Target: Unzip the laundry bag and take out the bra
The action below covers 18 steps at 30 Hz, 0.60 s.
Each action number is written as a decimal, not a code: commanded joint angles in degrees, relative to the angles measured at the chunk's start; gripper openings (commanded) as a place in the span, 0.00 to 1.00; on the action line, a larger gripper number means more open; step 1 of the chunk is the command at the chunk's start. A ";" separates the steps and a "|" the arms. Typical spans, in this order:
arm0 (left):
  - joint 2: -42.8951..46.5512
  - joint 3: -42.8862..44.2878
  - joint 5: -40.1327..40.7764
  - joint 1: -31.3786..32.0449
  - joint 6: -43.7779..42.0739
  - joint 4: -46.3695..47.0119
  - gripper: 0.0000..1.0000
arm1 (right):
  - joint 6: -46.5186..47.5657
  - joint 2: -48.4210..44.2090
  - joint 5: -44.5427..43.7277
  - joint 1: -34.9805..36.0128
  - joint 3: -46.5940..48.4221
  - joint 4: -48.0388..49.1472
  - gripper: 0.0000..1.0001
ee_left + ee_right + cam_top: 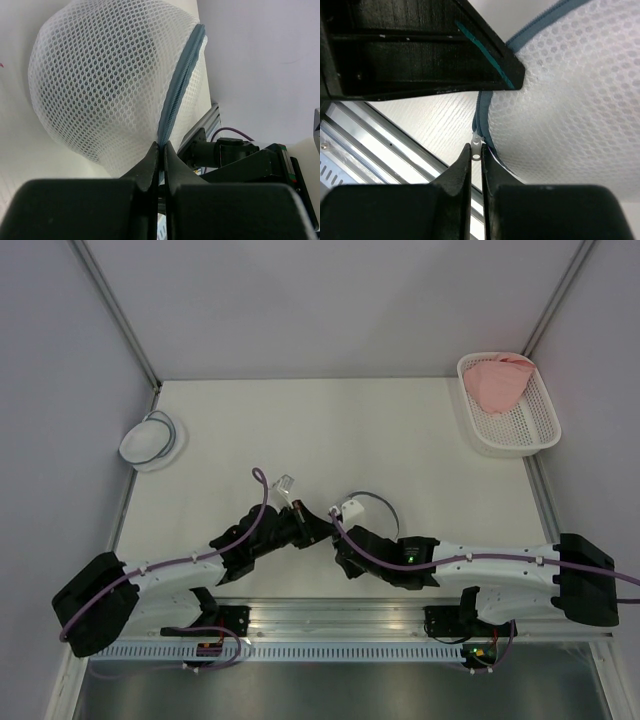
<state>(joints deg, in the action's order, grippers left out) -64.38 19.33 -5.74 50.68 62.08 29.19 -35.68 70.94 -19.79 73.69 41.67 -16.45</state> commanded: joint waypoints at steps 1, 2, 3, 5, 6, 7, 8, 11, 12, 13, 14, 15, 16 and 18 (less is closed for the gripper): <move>2.23 0.62 4.32 0.30 -2.23 0.87 0.02 | -0.70 -1.85 -1.47 0.58 1.84 -1.74 0.00; 3.02 0.62 5.11 0.21 -2.58 -1.22 0.02 | -0.88 -2.20 -1.57 0.58 1.66 -2.36 0.00; 3.73 0.79 7.30 0.21 -2.84 -2.46 0.02 | -1.32 -2.82 -1.65 0.75 1.49 -3.58 0.00; 6.27 1.23 9.07 -0.31 -3.46 -6.66 0.02 | -2.63 -3.17 -1.83 0.84 0.78 -4.99 0.00; 7.07 1.23 10.30 -0.75 -3.81 -7.73 0.02 | -3.16 -3.52 -1.92 1.01 0.43 -6.39 0.00; 8.12 1.23 10.92 -1.10 -3.73 -8.88 0.02 | -3.60 -3.70 -2.27 1.19 -0.09 -7.19 0.00; 10.04 1.15 11.27 -2.24 -3.73 -10.71 0.02 | -5.00 -3.87 -2.88 1.45 -0.36 -8.07 0.01; 13.74 0.36 11.36 -4.87 -3.90 -12.49 0.02 | -8.51 -4.93 -7.16 1.63 -1.06 -12.81 0.00; 14.28 0.18 10.84 -5.41 -4.08 -13.53 0.02 | -9.92 -5.10 -9.28 1.72 -0.89 -16.47 0.00; 14.89 -0.08 10.49 -5.93 -4.25 -13.72 0.02 | -11.67 -5.19 -11.39 1.63 -0.37 -18.69 0.00; 15.85 -0.35 10.05 -6.90 -4.34 -14.07 0.02 | -15.17 -5.11 -15.67 1.72 0.25 -21.06 0.00; 16.12 -0.44 9.35 -7.17 -4.34 -14.68 0.02 | -17.56 -4.50 -18.24 1.63 0.78 -26.30 0.01; 16.39 -0.70 8.99 -7.60 -4.34 -14.77 0.02 | -19.49 -4.06 -20.27 1.46 2.35 -28.88 0.00; 16.83 -1.23 7.77 -7.70 -4.17 -14.51 0.02 | -23.20 -2.30 -24.67 0.67 4.29 -33.73 0.00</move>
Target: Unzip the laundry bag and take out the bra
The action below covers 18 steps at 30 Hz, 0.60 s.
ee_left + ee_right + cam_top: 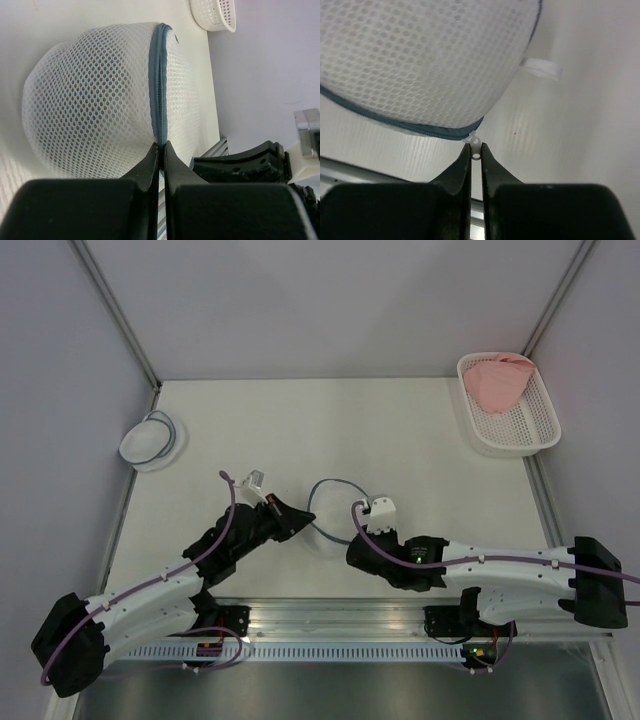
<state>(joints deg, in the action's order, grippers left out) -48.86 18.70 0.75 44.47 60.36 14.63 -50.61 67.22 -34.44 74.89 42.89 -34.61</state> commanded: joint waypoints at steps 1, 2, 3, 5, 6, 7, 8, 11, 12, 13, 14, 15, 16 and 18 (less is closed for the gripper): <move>1.23 -0.77 0.75 -1.49 -2.44 0.83 0.02 | -8.97 2.12 -10.99 -0.97 3.59 -16.45 0.00; 1.14 -0.94 0.22 -1.49 -2.35 1.10 0.02 | -9.33 3.69 -11.87 -2.02 3.86 -16.98 0.00; 0.88 -0.86 -0.48 -1.49 -2.52 1.10 0.02 | -9.42 4.58 -13.10 -2.38 4.12 -16.89 0.00; 0.52 -0.51 -2.67 -1.49 -2.61 1.27 0.02 | -9.33 7.47 -14.25 -3.96 4.74 -15.50 0.01; 0.61 -0.33 -2.95 -1.49 -3.14 1.10 0.02 | -8.37 8.36 -14.52 -4.31 4.83 -14.53 0.00; 0.61 -0.16 -3.21 -1.49 -3.23 0.84 0.02 | -8.19 9.32 -14.61 -4.84 4.83 -13.91 0.00; 0.70 -0.07 -4.00 -1.49 -3.75 0.75 0.02 | -8.28 11.07 -14.87 -5.80 4.92 -13.12 0.00; 1.31 0.98 -5.14 -1.58 -4.98 -0.21 0.02 | -9.24 13.89 -15.13 -7.56 5.36 -13.11 0.00; 1.31 1.34 -5.41 -1.49 -5.42 -0.92 0.02 | -9.42 14.16 -15.13 -7.74 5.36 -13.11 0.01; 1.75 1.78 -5.41 -1.58 -5.69 -1.71 0.04 | -9.68 14.25 -14.87 -7.74 5.27 -13.11 0.00; 2.10 2.30 -4.80 -1.49 -6.21 -3.19 0.25 | -9.77 13.91 -14.78 -7.74 4.75 -12.85 0.00; 2.54 2.39 -4.10 -1.58 -6.48 -4.25 0.40 | -9.68 13.47 -14.70 -7.74 4.57 -12.59 0.01; 2.98 2.57 -2.96 -1.49 -6.48 -5.65 0.62 | -9.68 13.11 -14.70 -7.74 4.22 -12.50 0.00; 5.26 2.31 2.54 -1.49 -6.31 -10.56 0.69 | -9.68 11.97 -14.26 -8.10 3.60 -12.50 0.00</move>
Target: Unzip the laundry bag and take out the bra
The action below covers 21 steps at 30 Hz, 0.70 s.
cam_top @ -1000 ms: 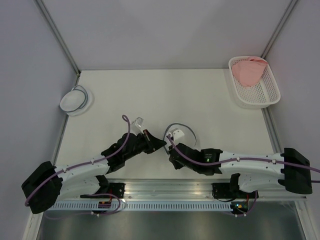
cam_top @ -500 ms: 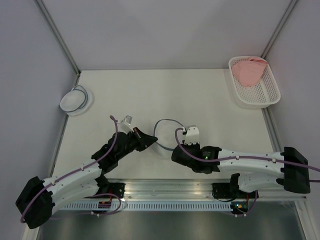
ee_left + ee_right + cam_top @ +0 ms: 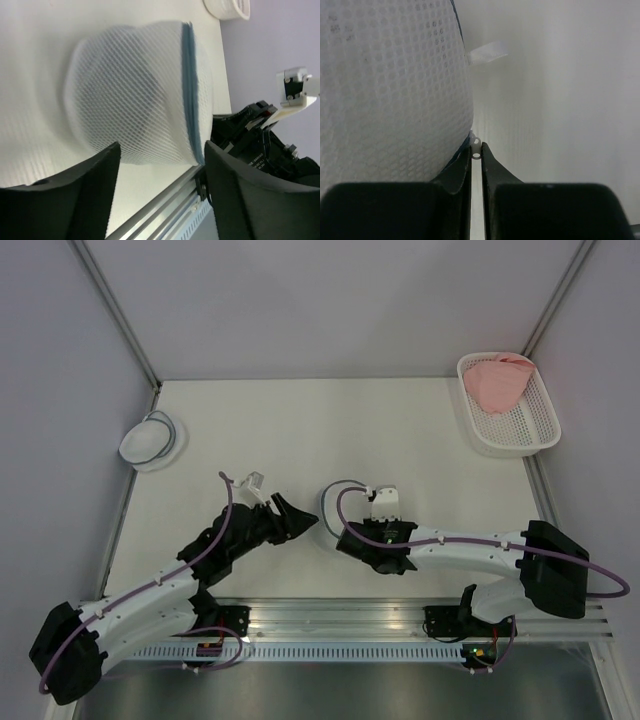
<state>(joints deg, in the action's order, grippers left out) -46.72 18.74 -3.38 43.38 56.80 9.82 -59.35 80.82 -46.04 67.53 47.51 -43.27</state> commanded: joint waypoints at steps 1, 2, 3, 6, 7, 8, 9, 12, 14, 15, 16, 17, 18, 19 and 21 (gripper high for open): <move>4.08 2.00 8.89 -0.40 -2.39 -7.43 0.75 | -0.77 -1.80 -2.39 -0.90 -1.10 -3.76 0.01; 6.01 0.87 10.65 -0.40 -2.04 -8.41 0.75 | -0.68 -1.98 -2.21 -1.25 -1.27 -4.02 0.03; 7.16 0.07 13.54 -0.40 -1.78 -8.85 0.78 | -0.33 -1.89 -2.04 -1.52 -1.54 -3.85 0.03; 9.01 -4.49 16.47 -0.40 -1.51 -4.41 0.84 | 0.11 -1.19 -1.33 -1.78 -1.72 -3.14 0.06; 8.49 -5.98 16.47 -0.40 -1.60 -3.16 0.84 | 0.20 -0.93 -1.24 -1.78 -1.72 -2.97 0.04; 7.44 -6.61 16.47 -0.40 -1.77 -1.40 0.84 | 0.29 -0.49 -1.07 -1.87 -1.72 -2.62 0.03; 4.30 -7.05 16.30 -0.40 -2.04 0.18 0.84 | 0.55 -0.31 -0.89 -1.87 -1.63 -2.27 0.01; -3.09 -6.88 13.76 -0.40 -2.74 6.07 0.84 | 0.73 0.83 -0.80 -2.05 -1.10 -1.91 0.00; -11.18 -6.00 11.56 -0.40 -3.09 11.58 0.83 | 0.99 1.36 -0.54 -2.14 -1.01 -1.65 0.00; -13.81 -6.00 11.03 -0.40 -3.36 14.58 0.83 | 1.08 1.36 -0.37 -2.05 -1.01 -1.47 0.00; -17.67 -6.61 10.41 -0.40 -3.62 17.92 0.83 | 1.60 1.36 -0.02 -2.05 -1.10 -1.21 0.00; -19.71 -6.87 9.54 -0.48 -3.71 24.65 0.83 | 1.78 1.19 0.33 -2.14 -1.27 -0.68 0.00; -21.21 -7.14 8.92 -0.40 -3.88 27.59 0.83 | 1.78 1.01 0.34 -2.14 -1.54 -0.59 0.00; -24.44 -7.23 8.22 -0.48 -3.89 30.14 0.83 | 2.39 0.75 0.77 -2.14 -1.63 -0.33 0.00; -27.10 -6.79 5.76 -0.48 -3.36 36.56 0.83 | 3.10 0.05 1.48 -2.14 -2.24 0.90 0.00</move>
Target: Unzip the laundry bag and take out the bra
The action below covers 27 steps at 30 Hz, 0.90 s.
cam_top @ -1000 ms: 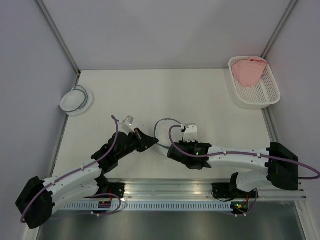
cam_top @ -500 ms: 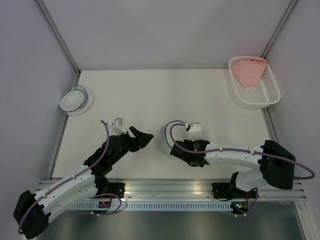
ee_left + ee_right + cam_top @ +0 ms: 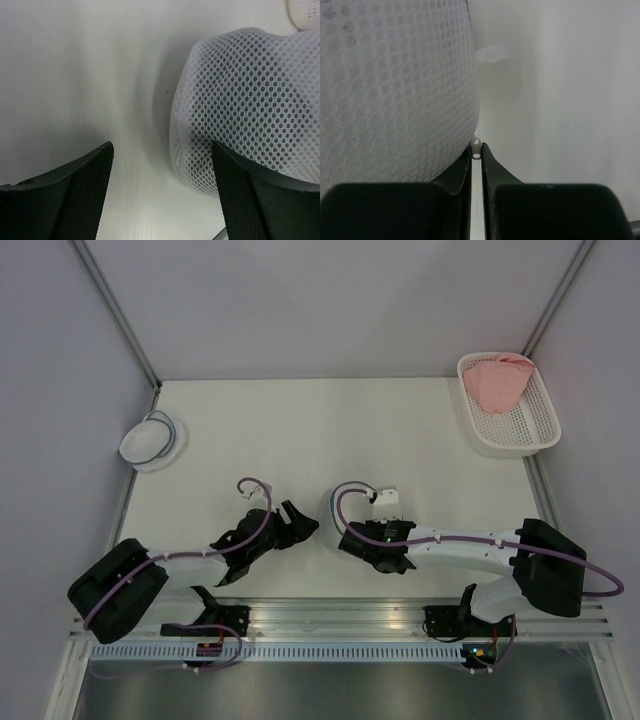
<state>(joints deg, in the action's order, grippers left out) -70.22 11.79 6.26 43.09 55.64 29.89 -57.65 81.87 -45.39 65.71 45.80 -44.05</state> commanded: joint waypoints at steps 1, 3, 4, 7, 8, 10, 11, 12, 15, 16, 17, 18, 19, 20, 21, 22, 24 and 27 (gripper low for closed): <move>-5.27 0.77 -4.85 -0.20 -2.03 18.34 0.82 | 1.57 -1.27 0.91 -0.32 -0.71 1.95 0.01; -9.66 1.21 -8.17 -0.20 -1.06 24.39 0.82 | 2.45 -2.06 1.44 -0.32 -1.15 2.83 0.00; -11.16 2.09 -9.33 -0.20 -0.80 25.73 0.76 | 2.63 -2.23 1.35 -0.32 -1.24 2.92 0.00; -16.70 4.72 -13.90 -0.20 -0.18 27.24 0.35 | 3.07 -3.64 1.44 -0.24 -1.33 3.01 0.01; -19.23 4.91 -15.21 -0.20 0.52 28.46 0.28 | 3.94 -3.99 2.05 -0.23 -1.76 3.79 0.00; -21.44 4.21 -16.02 -0.29 1.57 33.79 0.14 | 4.82 -5.65 3.02 -0.32 -2.47 5.37 0.01; -22.24 3.94 -16.54 -0.38 2.80 35.48 0.11 | 5.00 -6.10 3.28 -0.24 -3.08 6.25 0.00; -23.90 3.68 -16.81 -0.64 3.42 36.98 0.09 | 5.35 -6.63 4.07 -0.23 -3.26 6.69 0.00; -26.19 2.45 -18.39 -1.08 5.44 43.48 0.02 | 4.57 -7.60 3.55 -0.24 -3.53 6.17 0.00; -26.37 2.19 -18.91 -1.25 6.32 45.59 0.02 | 4.21 -7.60 3.20 -0.32 -3.53 4.95 0.00; -26.46 1.83 -19.09 -1.34 6.59 46.48 0.02 | 3.51 -7.51 2.68 -0.32 -3.09 3.98 0.00; -25.94 0.96 -19.09 -1.60 6.94 47.01 0.02 | 0.64 -7.16 0.76 -0.32 -2.65 2.58 0.00; -25.15 0.43 -18.83 -1.78 7.12 47.45 0.02 | -1.39 -6.81 -0.48 -0.32 -2.04 -1.78 0.24; -24.28 -0.01 -18.66 -1.78 7.12 46.85 0.02 | -3.76 -6.46 -1.62 -0.41 -0.38 -4.61 0.43; -21.57 -0.62 -18.31 -1.78 7.20 45.62 0.02 | -6.14 -6.02 -3.98 -0.50 0.51 -7.42 0.63; -20.06 -0.63 -17.78 -1.87 6.16 39.95 0.02 | -9.73 -5.75 -4.79 -0.50 1.47 -12.58 0.93; -16.12 0.33 -17.08 -1.78 4.49 31.86 0.02 | -11.43 -6.36 -5.85 -0.50 4.38 -16.31 0.98; -7.68 1.04 -14.62 -1.69 0.53 17.78 0.02 | -8.63 -10.57 -6.03 0.11 6.58 -17.04 0.98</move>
<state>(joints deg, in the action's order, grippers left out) -84.84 11.64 -10.31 41.43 59.77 58.15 -63.92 75.40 -47.70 65.41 48.42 -55.99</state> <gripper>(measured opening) 0.026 0.976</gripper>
